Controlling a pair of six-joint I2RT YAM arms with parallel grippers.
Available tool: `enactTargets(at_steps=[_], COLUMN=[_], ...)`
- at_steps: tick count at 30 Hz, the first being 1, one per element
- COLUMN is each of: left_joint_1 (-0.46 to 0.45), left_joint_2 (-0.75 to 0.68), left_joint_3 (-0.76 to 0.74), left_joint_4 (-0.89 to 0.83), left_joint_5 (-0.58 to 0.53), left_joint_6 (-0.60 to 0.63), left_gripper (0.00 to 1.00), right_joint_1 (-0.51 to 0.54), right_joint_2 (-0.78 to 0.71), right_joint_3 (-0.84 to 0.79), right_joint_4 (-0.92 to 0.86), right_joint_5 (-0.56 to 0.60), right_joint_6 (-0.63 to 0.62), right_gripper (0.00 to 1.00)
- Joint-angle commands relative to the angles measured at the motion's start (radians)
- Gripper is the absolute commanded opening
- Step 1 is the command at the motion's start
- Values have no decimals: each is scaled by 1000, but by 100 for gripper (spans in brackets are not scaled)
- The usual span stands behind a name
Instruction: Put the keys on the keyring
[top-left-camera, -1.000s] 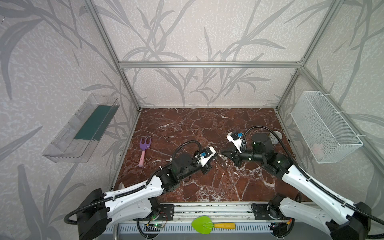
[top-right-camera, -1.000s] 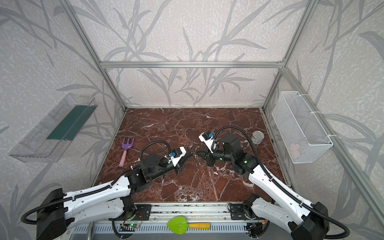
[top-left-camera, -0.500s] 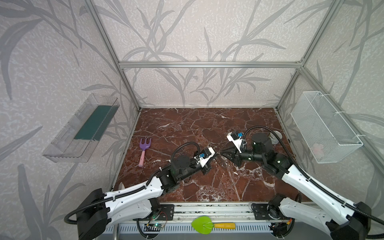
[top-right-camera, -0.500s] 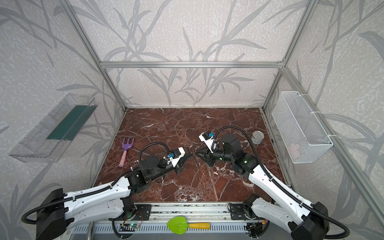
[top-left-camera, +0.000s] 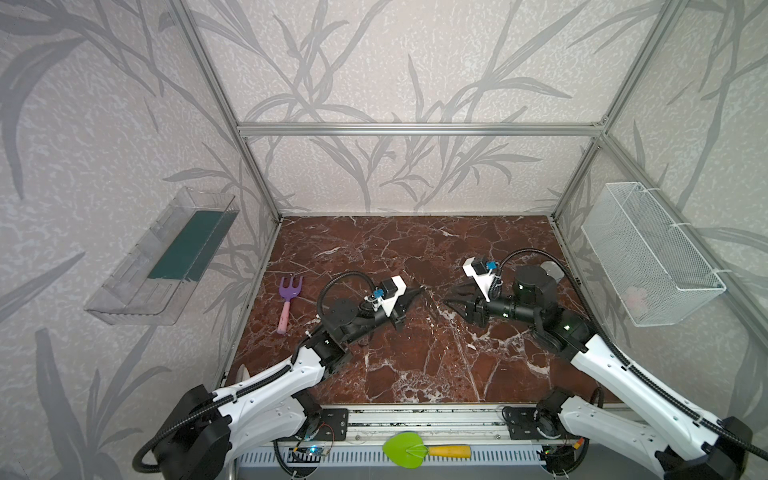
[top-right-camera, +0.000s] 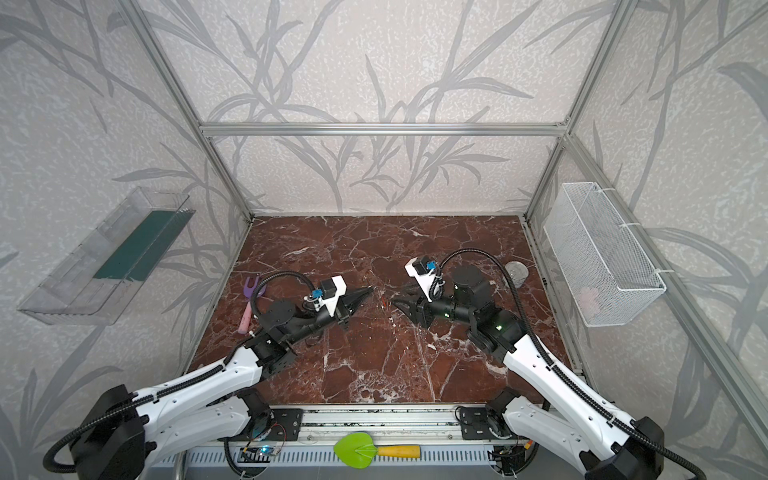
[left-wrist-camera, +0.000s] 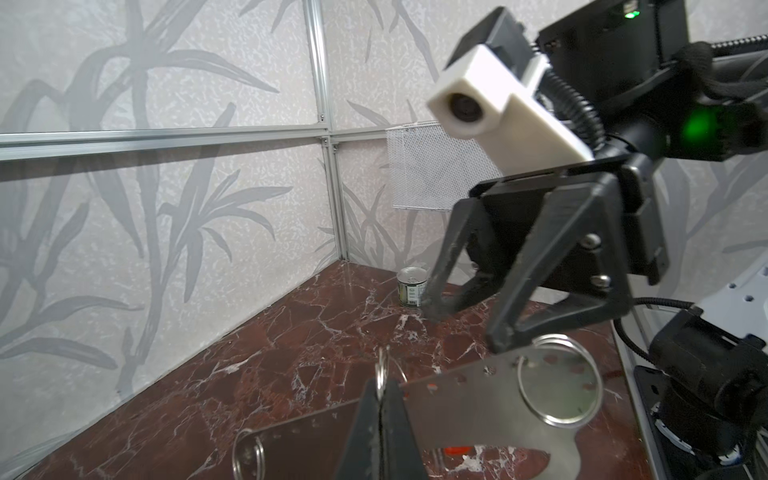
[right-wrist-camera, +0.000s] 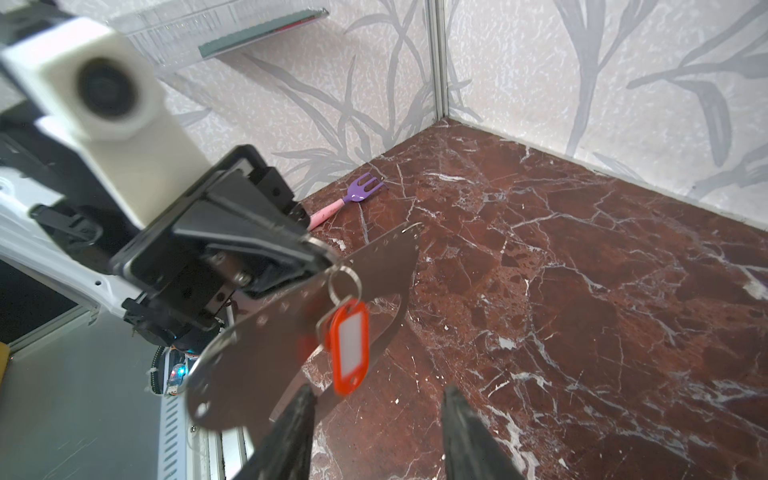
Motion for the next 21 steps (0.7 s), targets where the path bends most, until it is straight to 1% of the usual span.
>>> enactTargets(at_steps=[1,3,6,10,12,15,21], left_joint_1=[21,29,39,51,54,55,55], left_joint_2=[1,10,26,34,39,49,63], left_joint_3=[58,95,136,137,138,138,116], left_joint_4=[6,-65,-135,-112,-94,-65,17], left_joint_5=[238,301,382,425,451,476,488], left_joint_6=[-55,-45,-45,-75,-99,-129,-187], left_gripper=[0,0,0,0,0,0,0], right_joint_1=[-5,-4,-5,-5,-6,-5,-5], right_joint_2=[-43,-59,-66,-56,-57,-62,-39], right_joint_3=[-13,-27,-27,-29,-42,-60,-71], right_joint_4=[69,89,94,104,125,158,183], right_joint_5=[-50,-67,-95,-123,-156,-214,-292], right_joint_6=[-22,-25,-52,-65,-63,-61,-46], right_gripper=[50,49,41,31,29,29,35])
